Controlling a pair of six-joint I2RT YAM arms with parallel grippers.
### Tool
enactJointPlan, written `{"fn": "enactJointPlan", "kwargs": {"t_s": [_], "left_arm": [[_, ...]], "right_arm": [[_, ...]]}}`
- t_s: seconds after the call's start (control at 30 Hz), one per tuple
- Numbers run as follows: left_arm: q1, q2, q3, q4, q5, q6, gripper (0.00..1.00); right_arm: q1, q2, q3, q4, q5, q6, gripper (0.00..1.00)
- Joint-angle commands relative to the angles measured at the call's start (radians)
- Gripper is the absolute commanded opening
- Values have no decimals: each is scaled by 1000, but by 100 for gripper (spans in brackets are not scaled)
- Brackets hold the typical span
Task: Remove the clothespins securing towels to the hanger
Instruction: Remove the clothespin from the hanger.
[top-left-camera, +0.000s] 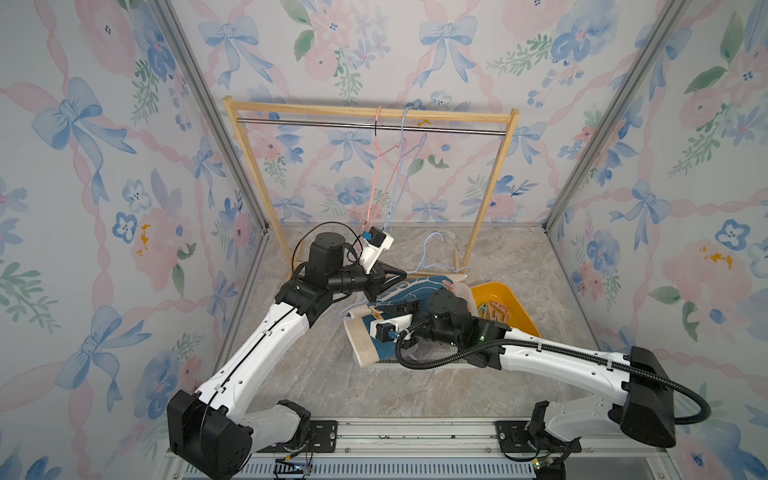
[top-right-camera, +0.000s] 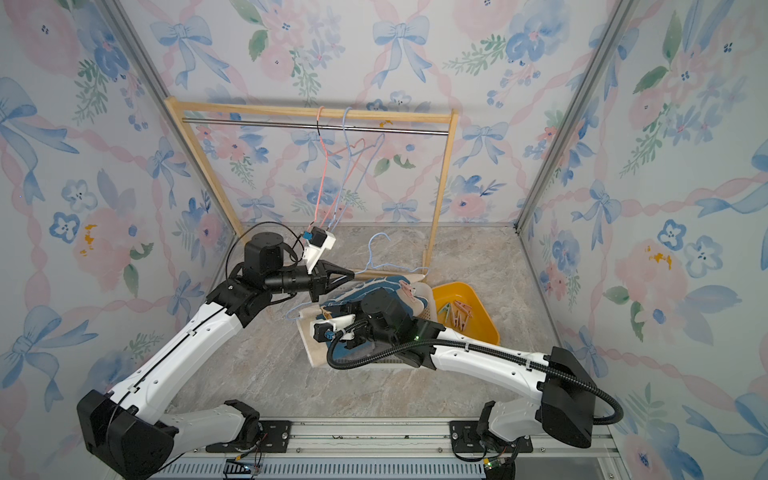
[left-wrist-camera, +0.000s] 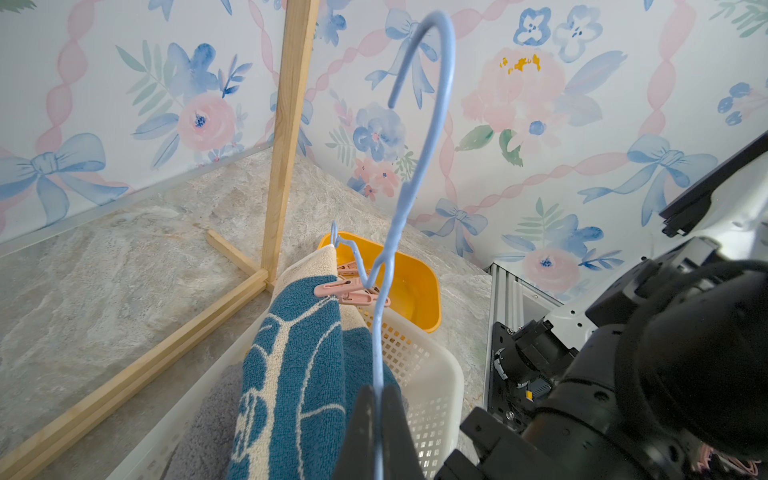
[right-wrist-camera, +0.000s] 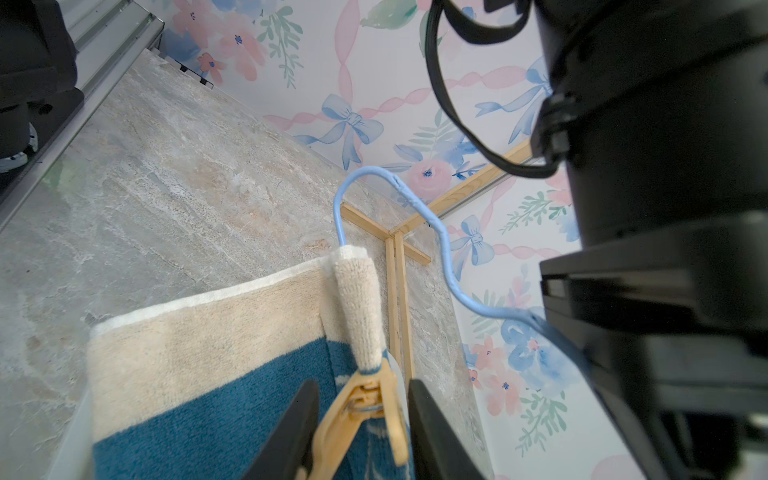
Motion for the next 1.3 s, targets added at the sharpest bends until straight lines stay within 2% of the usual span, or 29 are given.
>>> {"fn": "enactJointPlan", "kwargs": {"t_s": [0.0, 0.13, 0.5, 0.8, 1.27], "left_arm": [[-1, -2, 3, 26, 19, -8, 0], [-3, -1, 4, 27, 21, -9, 0], [-3, 0, 6, 27, 15, -11, 0], [-1, 9, 4, 29, 9, -9, 0], [-1, 18, 4, 28, 3, -8, 0]], "right_arm": [[14, 11, 26, -2, 19, -5, 36], [14, 17, 33, -3, 35, -10, 34], [14, 20, 45, 5, 50, -2, 18], [16, -49, 9, 1, 55, 44, 17], [24, -254, -107, -68, 59, 232, 16]]}}
